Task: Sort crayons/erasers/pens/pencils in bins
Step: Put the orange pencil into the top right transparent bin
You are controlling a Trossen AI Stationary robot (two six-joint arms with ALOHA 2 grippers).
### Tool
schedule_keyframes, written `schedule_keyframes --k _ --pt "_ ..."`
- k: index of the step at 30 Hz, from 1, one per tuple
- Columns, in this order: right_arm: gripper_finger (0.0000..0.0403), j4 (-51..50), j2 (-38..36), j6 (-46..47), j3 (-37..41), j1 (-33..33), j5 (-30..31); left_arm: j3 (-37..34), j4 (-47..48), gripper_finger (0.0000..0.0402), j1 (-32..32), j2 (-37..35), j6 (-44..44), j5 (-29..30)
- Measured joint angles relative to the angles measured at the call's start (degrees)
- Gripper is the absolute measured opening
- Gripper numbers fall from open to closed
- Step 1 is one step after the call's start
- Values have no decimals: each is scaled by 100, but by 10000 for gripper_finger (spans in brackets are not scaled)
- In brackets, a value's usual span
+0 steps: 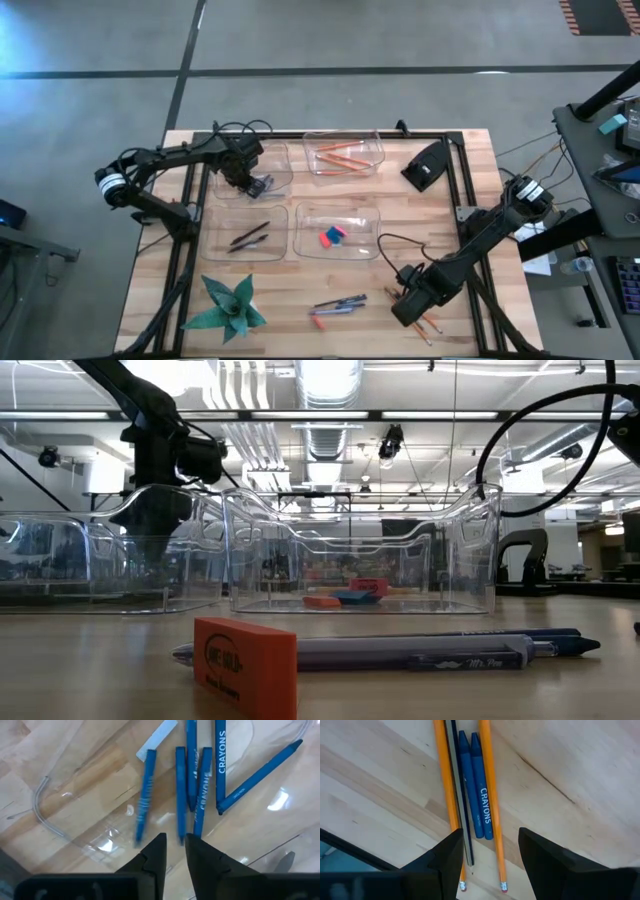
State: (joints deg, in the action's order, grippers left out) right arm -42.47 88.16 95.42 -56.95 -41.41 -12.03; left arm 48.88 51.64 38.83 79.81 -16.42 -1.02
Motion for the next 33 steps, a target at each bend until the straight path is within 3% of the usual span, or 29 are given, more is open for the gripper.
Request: schedule_keyframes --k 13,33 --pt "180 293 0 83 0 -285 -59 296 -4 93 4 -240 -337 -9" --pt "180 414 13 809 387 -713 -44 1260 -572 94 -317 -2179 -925 -212"
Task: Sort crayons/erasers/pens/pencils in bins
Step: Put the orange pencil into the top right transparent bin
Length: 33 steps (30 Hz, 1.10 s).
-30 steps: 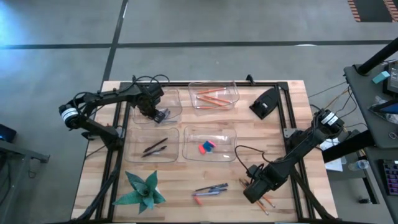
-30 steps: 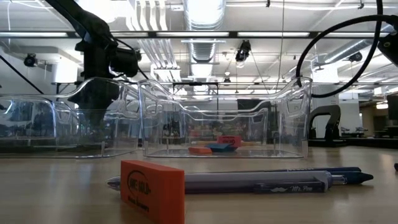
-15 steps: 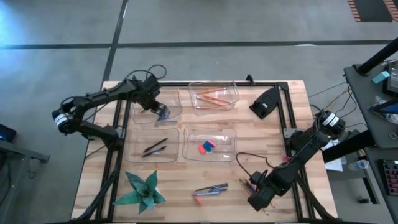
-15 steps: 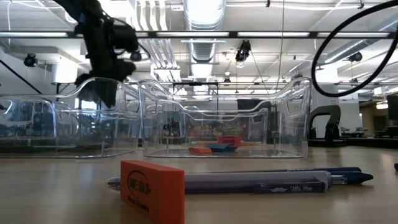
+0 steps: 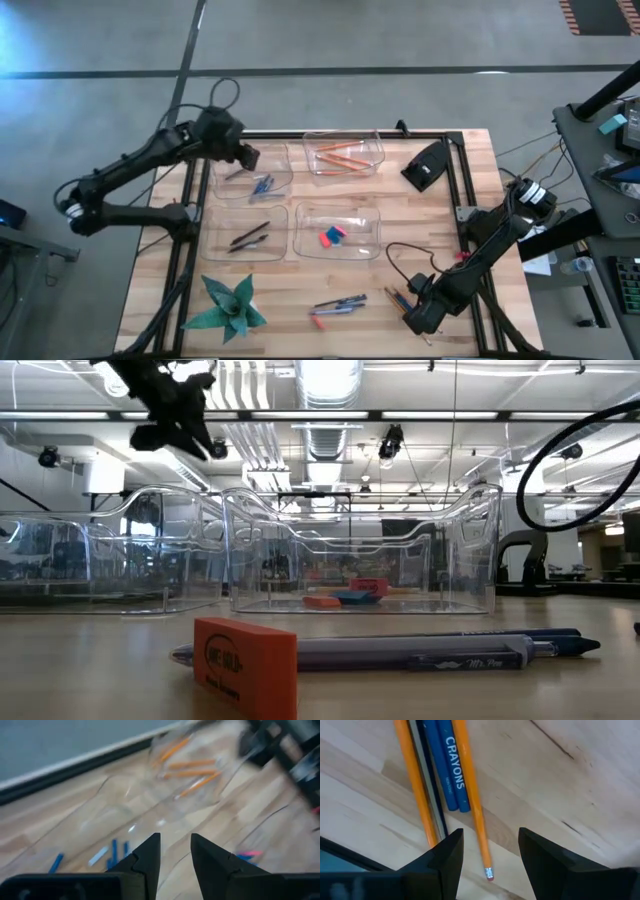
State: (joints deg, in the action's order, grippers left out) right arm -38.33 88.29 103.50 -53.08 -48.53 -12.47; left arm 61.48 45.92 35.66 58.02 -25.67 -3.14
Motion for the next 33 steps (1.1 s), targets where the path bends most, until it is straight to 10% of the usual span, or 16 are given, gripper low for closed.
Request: schedule_keyframes --k 18,33 --pt "173 228 688 -257 -39 -11 -286 124 -978 94 -137 -740 -355 -110" --pt "19 -185 726 -214 -28 -19 -278 128 -1455 94 -137 -150 -396 -133"
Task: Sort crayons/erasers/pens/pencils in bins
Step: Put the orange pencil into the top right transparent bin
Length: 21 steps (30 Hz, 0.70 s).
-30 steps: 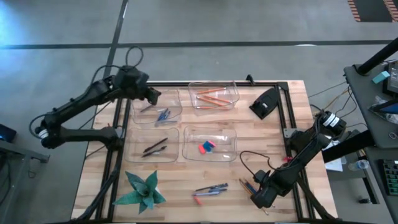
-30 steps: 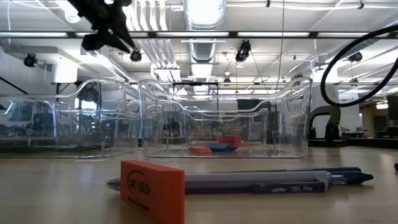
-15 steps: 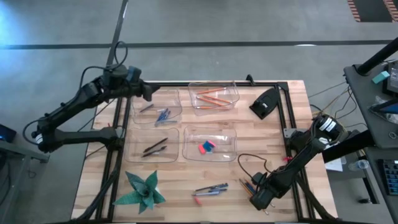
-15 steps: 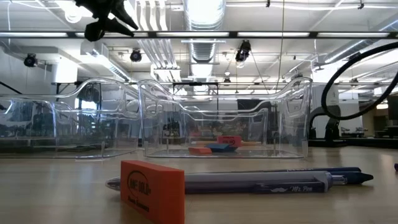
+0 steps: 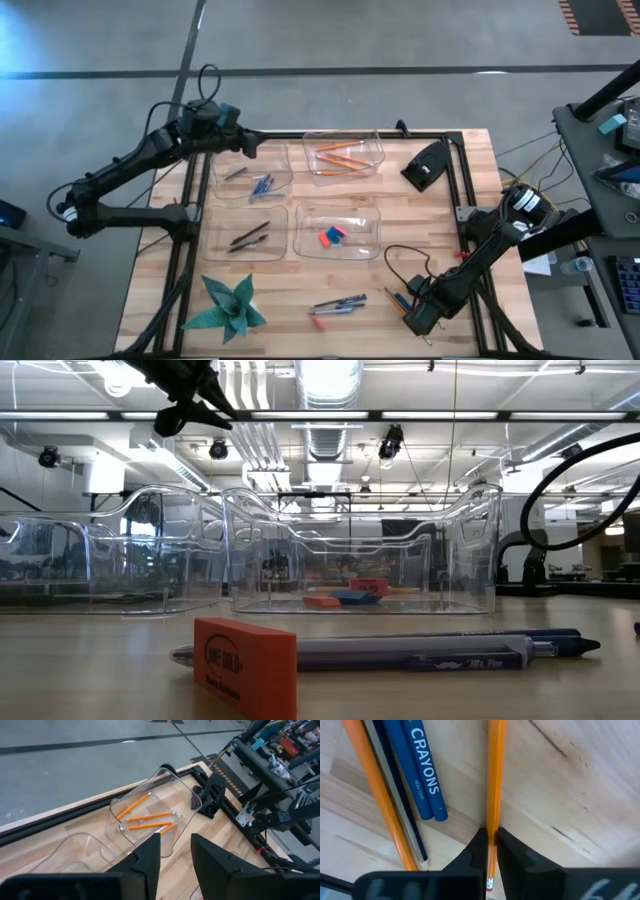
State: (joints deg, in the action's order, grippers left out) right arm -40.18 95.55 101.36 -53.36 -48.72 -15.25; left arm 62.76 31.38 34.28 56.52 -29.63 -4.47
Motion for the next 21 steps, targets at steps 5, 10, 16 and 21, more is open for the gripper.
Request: schedule_keyframes --k 5,10,16,21 --pt "16 -46 -33 5 0 0 24 0 -157 94 0 137 0 -2" --pt "15 -90 -323 1 12 -22 425 -4 -608 94 2 207 34 -398" --pt "14 -331 -823 -201 37 -3 1423 -9 -1500 94 4 192 194 -932" --pt "13 -404 -1170 -452 39 12 1993 -11 -2193 94 -4 194 203 -1860"
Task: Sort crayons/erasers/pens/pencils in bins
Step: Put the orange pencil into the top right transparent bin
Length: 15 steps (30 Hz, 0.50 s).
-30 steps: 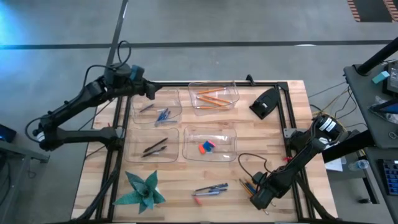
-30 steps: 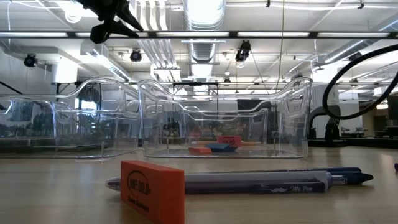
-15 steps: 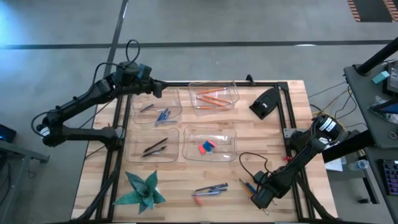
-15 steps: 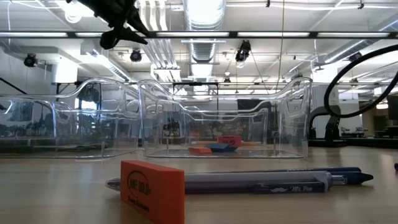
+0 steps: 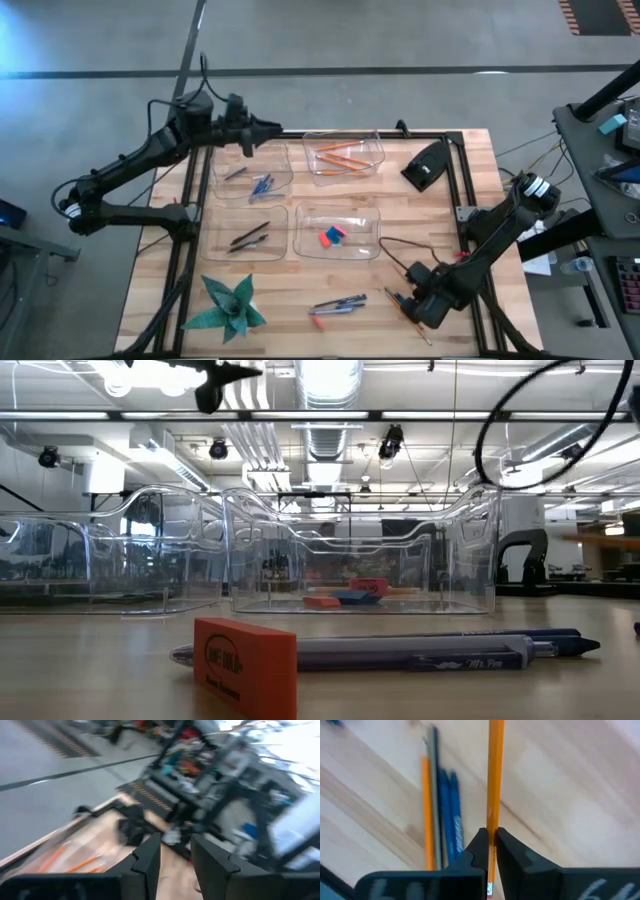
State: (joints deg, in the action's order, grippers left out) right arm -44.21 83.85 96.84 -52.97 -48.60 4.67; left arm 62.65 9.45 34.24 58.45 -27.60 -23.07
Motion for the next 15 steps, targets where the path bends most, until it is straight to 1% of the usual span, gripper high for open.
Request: schedule_keyframes --k 3,6,15 --pt "13 -71 -239 -44 -4 -1 240 -15 -215 94 -24 0 58 -338" --pt "13 -180 -482 -93 -4 27 590 -15 -197 94 -24 0 279 -364" --pt "13 -747 -1342 -230 -13 238 1685 -15 -209 94 -24 -4 300 -363"
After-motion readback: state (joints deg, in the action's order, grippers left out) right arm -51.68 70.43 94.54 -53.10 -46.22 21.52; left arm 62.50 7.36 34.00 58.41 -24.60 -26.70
